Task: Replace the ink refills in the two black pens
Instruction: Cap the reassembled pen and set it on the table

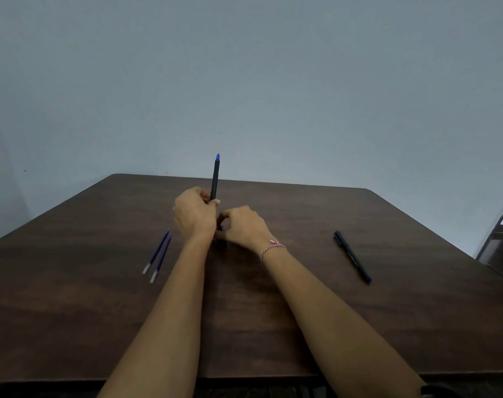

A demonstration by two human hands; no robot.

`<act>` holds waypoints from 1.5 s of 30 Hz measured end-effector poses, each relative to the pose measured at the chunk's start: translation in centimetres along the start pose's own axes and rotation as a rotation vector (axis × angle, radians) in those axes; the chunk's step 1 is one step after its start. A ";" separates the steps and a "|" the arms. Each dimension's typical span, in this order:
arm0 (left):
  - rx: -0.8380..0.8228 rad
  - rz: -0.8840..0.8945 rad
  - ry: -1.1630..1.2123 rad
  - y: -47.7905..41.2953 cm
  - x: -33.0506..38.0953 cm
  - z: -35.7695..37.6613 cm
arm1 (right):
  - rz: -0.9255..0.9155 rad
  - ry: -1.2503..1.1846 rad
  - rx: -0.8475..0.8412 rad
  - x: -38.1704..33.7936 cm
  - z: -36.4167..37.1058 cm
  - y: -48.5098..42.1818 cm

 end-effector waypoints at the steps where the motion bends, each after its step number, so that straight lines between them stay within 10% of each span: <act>1: -0.005 0.005 -0.001 0.0 0.0 0.1 | -0.003 0.000 -0.003 0.0 0.1 -0.1; 19: -0.258 0.192 -0.135 1.2 1.0 2.6 | 0.636 -1.007 0.339 9.6 -5.5 0.0; 31: -0.363 0.303 -0.210 2.0 1.4 3.7 | 0.509 -1.293 0.705 10.3 -8.1 -0.2; 45: -0.342 0.304 -0.206 2.0 1.6 3.7 | 0.433 -1.237 0.652 9.7 -7.7 -0.7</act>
Point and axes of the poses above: each hand's wrist, its own y-axis away from the middle knuckle, its own z-axis out of the palm, x = y × z, the point moved 6 cm from there along -y, towards the middle knuckle, and after that the axes turned 13 degrees about x, right-handed, at the moved point
